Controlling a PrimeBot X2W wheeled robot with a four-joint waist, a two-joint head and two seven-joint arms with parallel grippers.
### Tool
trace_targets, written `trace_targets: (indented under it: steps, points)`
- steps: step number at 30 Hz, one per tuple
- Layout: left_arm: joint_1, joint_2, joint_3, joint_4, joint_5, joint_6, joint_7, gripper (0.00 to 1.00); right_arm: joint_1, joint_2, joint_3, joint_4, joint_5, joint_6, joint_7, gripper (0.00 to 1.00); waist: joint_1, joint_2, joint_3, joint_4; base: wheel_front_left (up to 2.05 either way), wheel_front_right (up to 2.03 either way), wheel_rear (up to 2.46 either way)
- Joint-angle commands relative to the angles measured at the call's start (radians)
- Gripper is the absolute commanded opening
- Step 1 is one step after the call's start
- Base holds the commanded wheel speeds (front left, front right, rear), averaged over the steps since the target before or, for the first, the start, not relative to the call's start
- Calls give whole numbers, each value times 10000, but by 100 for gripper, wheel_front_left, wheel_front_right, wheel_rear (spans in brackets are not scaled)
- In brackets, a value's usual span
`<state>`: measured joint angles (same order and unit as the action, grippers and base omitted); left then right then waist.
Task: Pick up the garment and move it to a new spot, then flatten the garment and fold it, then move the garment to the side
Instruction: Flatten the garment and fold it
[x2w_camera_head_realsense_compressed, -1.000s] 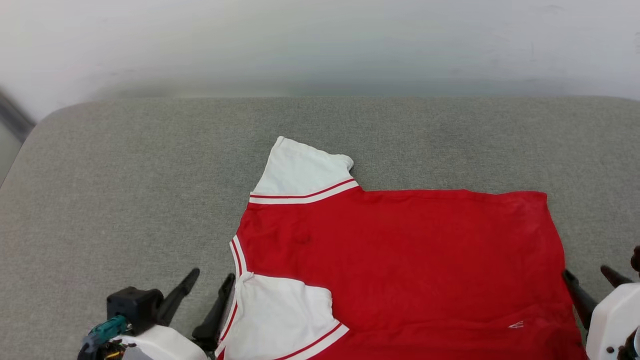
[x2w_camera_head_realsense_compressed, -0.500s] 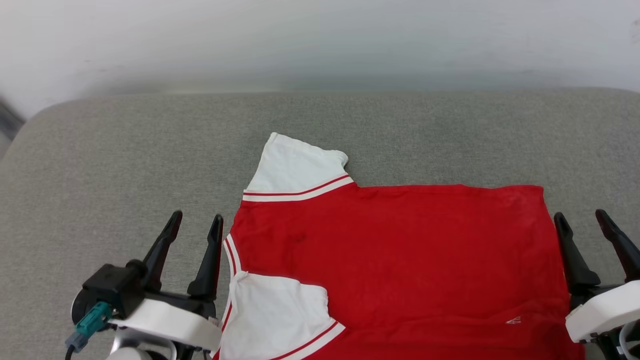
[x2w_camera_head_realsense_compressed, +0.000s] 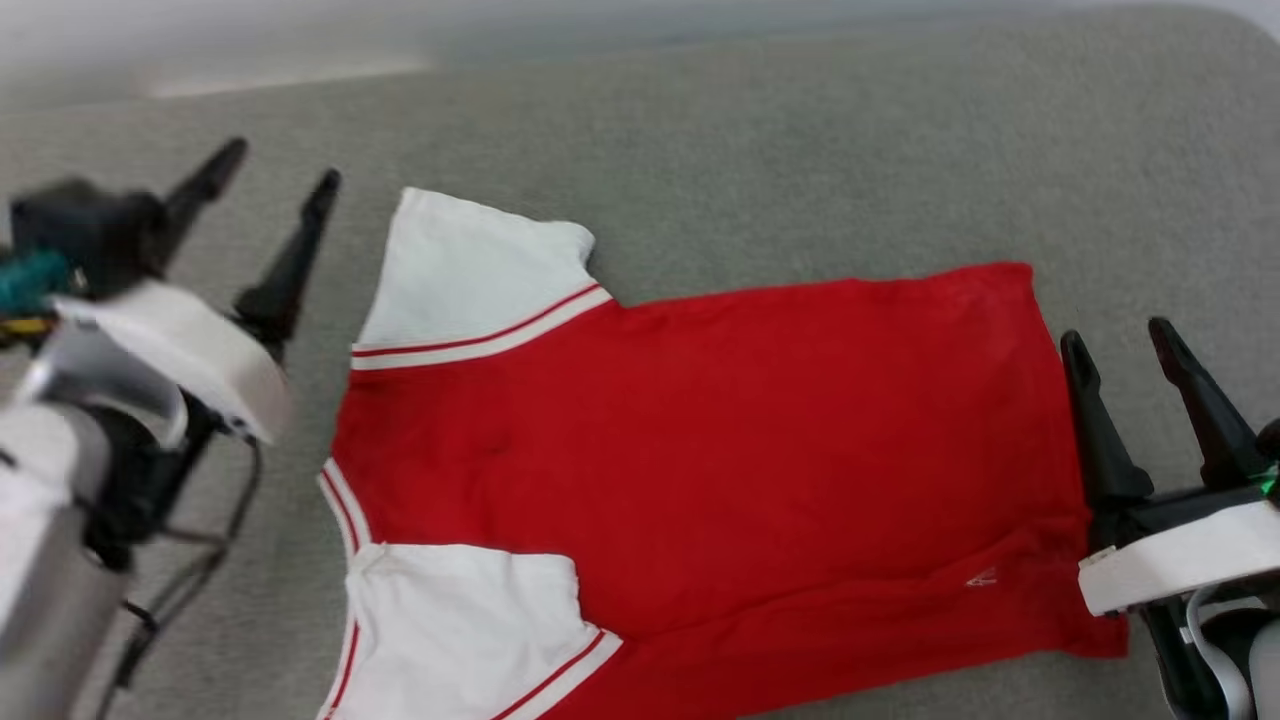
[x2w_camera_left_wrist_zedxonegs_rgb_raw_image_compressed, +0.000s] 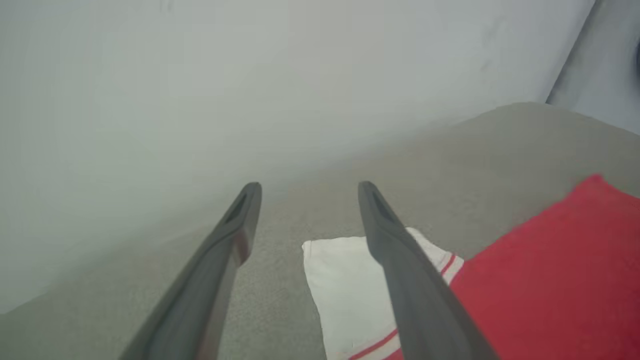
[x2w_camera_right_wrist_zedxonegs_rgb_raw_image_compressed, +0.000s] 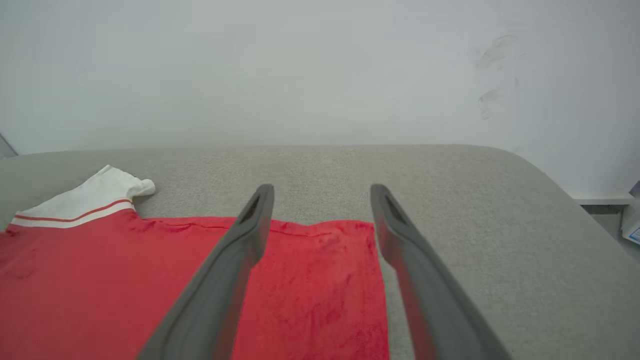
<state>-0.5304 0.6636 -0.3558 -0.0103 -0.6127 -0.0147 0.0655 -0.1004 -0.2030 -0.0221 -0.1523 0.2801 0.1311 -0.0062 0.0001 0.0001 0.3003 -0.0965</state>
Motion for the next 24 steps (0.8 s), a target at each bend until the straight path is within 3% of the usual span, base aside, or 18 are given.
trace_targets:
  steps: [1, 7, 12, 16, 24]
  points:
    - [-422, 182, -91, 186, -80, -164, 537, 100, -212, 105, 47, 47, -16, -8, -85, 100, -1, -1, 634, -605, 0, 0, 0]
    - [-2216, 814, -351, 1133, -1523, -630, 4400, 100, -531, 283, 291, 234, -47, -8, -294, 100, -1, -1, 1338, -1207, 0, 0, 0]
    - [-3305, 1033, -412, 1835, -2293, -511, 6587, 100, -748, 432, 267, 487, -141, -8, -415, 100, -1, -1, 1795, -1512, 0, 0, 0]
    - [-3919, 856, -197, 2298, -2978, -71, 7672, 100, -950, 475, 426, 641, -127, -8, -547, 100, -1, -1, 2113, -1723, 0, 0, 0]
    - [-4454, 1273, -440, 2807, -2719, 285, 8650, 100, -1328, 501, 656, 724, -101, -6, -732, 100, -1, -1, 2631, -2082, 0, 0, 0]
